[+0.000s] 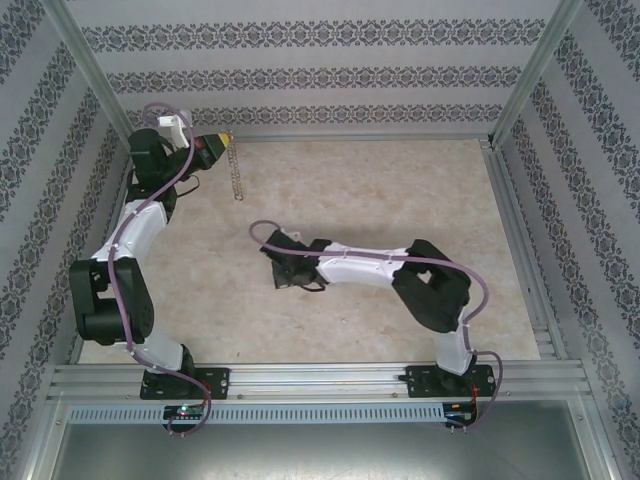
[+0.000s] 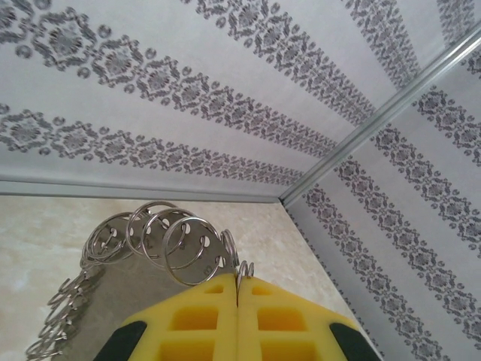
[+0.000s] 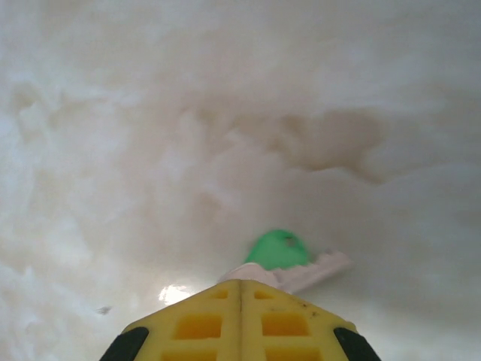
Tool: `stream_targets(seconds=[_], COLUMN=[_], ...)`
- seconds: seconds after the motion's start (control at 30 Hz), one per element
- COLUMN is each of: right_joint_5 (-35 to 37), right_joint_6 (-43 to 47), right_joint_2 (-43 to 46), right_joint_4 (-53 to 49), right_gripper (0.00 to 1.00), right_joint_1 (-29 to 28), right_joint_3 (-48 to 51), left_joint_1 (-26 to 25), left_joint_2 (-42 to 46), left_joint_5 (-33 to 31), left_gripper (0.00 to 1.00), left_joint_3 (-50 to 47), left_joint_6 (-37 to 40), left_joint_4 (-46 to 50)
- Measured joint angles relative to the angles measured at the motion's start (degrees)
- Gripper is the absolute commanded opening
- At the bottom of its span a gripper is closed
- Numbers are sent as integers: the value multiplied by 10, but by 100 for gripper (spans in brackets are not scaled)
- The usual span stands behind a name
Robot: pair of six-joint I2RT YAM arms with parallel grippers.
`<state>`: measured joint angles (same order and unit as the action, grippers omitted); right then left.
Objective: Put the keys on the keyring
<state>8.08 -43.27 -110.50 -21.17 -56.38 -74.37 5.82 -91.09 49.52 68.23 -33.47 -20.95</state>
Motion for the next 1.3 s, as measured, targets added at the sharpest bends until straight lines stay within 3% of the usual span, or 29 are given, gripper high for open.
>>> stream_targets(seconds=[0.37,0.67,0.83,1.2,1.3], right_joint_5=[-65,-141,-155,-167,-168], right_joint_6=[24,33,35,45,45], right_joint_2=[145,203,203,143,127], right_joint_4=[119,195,210,232,236], right_gripper=[0,0,0,0,16], right_joint_1=[127,203,249,267,270], right_joint_3=[195,272,305,300,290], left_joint_1=[-93,-174,-218,-257,-257], left_joint_2=[-2,11,42,99,105], left_joint_5=[-6,-30,-44,-85,-96], left_gripper=[0,0,0,0,0], left_joint_3=[11,7,-22,-83,-94], left_joint_6=[42,91,110,119,121], left_joint_4=[39,84,102,108,113])
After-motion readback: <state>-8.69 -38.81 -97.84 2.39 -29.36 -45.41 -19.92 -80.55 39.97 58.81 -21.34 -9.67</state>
